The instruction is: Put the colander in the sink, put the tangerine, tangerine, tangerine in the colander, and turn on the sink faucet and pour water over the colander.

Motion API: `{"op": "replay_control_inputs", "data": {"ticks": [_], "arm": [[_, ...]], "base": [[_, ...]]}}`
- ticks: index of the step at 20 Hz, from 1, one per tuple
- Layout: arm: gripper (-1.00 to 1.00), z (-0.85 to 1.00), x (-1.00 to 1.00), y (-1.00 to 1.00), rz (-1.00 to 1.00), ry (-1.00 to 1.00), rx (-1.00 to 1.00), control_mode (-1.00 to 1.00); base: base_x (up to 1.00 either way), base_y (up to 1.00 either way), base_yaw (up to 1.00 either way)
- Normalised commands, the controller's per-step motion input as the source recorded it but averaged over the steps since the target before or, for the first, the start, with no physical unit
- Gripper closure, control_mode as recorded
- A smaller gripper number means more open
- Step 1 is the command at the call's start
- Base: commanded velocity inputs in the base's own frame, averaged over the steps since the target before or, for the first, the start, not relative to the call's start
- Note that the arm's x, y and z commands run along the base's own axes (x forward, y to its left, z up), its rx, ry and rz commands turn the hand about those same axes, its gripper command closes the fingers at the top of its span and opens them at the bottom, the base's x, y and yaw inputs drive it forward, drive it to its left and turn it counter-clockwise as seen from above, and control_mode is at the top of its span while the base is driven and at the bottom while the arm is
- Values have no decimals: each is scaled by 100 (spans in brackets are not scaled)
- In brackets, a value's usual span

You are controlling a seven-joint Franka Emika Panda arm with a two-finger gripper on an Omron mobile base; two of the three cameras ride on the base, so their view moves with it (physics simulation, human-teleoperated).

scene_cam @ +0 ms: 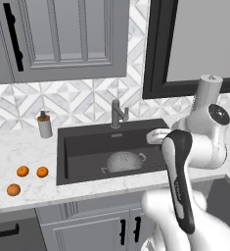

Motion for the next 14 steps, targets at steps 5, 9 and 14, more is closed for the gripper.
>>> {"op": "replay_control_inputs", "data": {"ticks": [5,9,14], "arm": [[-100,82,-58,100,5,13,-14,-100],[-100,39,-12,100,7,24,-9,-100],[-100,-20,0,99,8,19,-7,-100]], "base": [[0,0,0],[0,0,0],[0,0,0]]}}
